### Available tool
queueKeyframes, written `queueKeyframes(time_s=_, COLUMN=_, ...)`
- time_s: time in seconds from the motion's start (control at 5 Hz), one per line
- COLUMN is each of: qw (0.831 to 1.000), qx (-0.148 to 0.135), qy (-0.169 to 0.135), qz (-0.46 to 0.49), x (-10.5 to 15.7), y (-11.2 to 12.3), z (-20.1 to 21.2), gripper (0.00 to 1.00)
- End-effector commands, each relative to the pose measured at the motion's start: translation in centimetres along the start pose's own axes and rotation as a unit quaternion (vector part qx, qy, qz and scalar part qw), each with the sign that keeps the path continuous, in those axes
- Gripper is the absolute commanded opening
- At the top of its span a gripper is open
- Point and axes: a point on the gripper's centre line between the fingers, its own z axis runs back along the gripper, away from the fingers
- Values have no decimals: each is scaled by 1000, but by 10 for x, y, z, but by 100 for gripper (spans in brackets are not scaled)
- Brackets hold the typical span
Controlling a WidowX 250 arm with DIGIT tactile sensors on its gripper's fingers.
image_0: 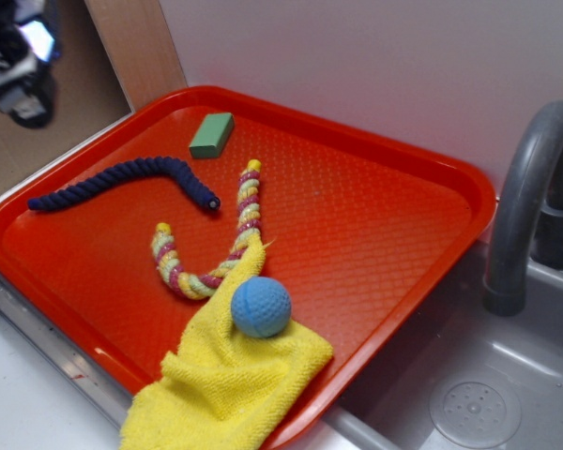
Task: Grab the blue ball.
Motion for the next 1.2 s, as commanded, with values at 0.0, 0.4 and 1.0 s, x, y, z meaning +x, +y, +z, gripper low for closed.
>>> queueKeyframes(time_s=0.0, qw=994, qx=-38, qy=-31, qz=-96, x=49, y=-78, z=-32, gripper=100)
queueKeyframes(time_s=0.4, qw=984, qx=-53, qy=24, qz=-169, x=71, y=-115, z=-90, gripper=100)
queueKeyframes(time_s=1.0, qw=967, qx=-65, qy=92, qz=-227, x=51, y=-129, z=-138, gripper=100)
